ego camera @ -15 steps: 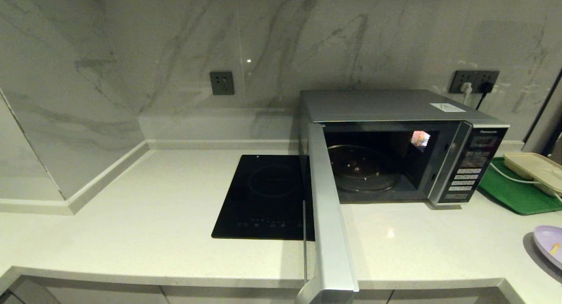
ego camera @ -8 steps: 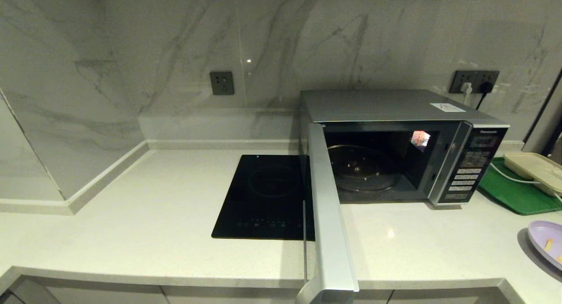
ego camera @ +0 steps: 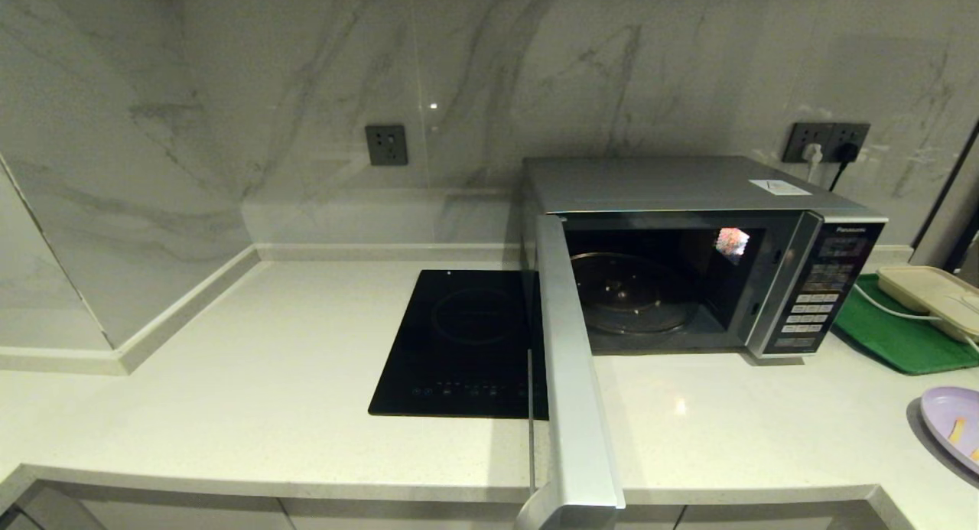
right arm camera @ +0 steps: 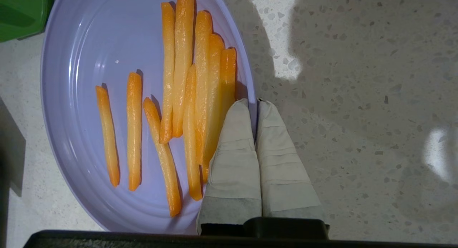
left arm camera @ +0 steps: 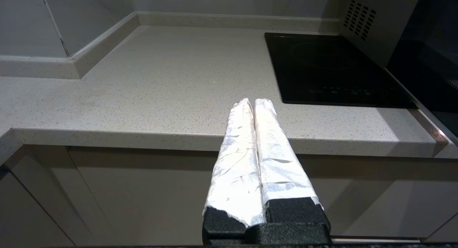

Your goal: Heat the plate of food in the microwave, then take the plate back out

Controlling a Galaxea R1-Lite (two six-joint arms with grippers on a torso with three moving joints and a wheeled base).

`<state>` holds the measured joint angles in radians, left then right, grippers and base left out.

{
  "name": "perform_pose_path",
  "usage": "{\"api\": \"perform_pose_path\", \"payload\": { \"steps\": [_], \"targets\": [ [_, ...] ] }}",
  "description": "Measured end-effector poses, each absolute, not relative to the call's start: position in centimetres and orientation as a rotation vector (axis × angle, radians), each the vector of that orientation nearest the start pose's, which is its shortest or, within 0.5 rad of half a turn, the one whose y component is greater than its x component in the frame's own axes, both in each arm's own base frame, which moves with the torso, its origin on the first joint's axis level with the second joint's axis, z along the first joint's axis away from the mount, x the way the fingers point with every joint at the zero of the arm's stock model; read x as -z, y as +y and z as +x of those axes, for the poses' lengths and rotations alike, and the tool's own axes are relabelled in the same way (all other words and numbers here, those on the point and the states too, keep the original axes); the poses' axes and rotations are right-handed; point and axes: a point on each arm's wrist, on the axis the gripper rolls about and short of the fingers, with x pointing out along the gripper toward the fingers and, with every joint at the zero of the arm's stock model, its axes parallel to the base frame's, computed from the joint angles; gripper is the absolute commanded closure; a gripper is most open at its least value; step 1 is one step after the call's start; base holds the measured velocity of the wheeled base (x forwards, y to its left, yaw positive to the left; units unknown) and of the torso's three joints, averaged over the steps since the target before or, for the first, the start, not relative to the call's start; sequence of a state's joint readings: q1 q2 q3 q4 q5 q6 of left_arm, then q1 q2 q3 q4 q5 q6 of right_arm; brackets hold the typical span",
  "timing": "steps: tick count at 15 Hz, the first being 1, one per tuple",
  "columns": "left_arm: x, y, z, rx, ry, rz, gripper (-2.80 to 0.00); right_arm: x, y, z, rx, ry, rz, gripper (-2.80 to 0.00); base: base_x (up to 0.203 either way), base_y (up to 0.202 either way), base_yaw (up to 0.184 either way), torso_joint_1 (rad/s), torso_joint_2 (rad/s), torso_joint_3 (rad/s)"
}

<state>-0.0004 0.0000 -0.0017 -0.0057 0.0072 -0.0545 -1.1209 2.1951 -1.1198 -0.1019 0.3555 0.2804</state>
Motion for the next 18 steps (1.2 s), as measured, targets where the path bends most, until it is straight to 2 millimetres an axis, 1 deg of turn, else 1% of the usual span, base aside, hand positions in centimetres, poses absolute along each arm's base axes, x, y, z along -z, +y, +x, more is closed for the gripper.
{"api": "perform_pose_path", "payload": {
  "steps": [3, 4, 9, 12, 15, 18],
  "targets": [
    [-7.7, 0.0, -2.3, -0.006, -0.008, -0.054, 0.0, -3.9, -34.1, 17.3, 0.822, 0.655, 0.921, 0.0, 0.0, 0.0, 0.0, 0.0, 0.0, 0.0],
    [-7.7, 0.0, -2.3, -0.007, -0.008, -0.055, 0.0, -3.7, -34.1, 17.3, 0.827, 0.661, 0.923, -2.8, 0.0, 0.0, 0.0, 0.0, 0.0, 0.0],
    [-7.7, 0.0, -2.3, -0.007, -0.007, -0.054, 0.0, -3.2, -34.1, 17.2, 0.829, 0.671, 0.934, -2.8, 0.0, 0.0, 0.0, 0.0, 0.0, 0.0],
    [-7.7, 0.0, -2.3, -0.007, -0.007, -0.054, 0.0, -3.5, -33.9, 16.9, 0.831, 0.666, 0.937, -2.8, 0.0, 0.0, 0.0, 0.0, 0.0, 0.0],
    [-7.6, 0.0, -2.3, -0.007, -0.007, -0.054, 0.0, -4.9, -33.1, 16.1, 0.824, 0.649, 0.922, -2.8, 0.0, 0.0, 0.0, 0.0, 0.0, 0.0],
    [-7.7, 0.0, -2.3, -0.007, -0.008, -0.054, 0.0, -7.4, -31.5, 15.0, 0.799, 0.62, 0.897, -2.8, 0.0, 0.0, 0.0, 0.0, 0.0, 0.0]
  ]
}}
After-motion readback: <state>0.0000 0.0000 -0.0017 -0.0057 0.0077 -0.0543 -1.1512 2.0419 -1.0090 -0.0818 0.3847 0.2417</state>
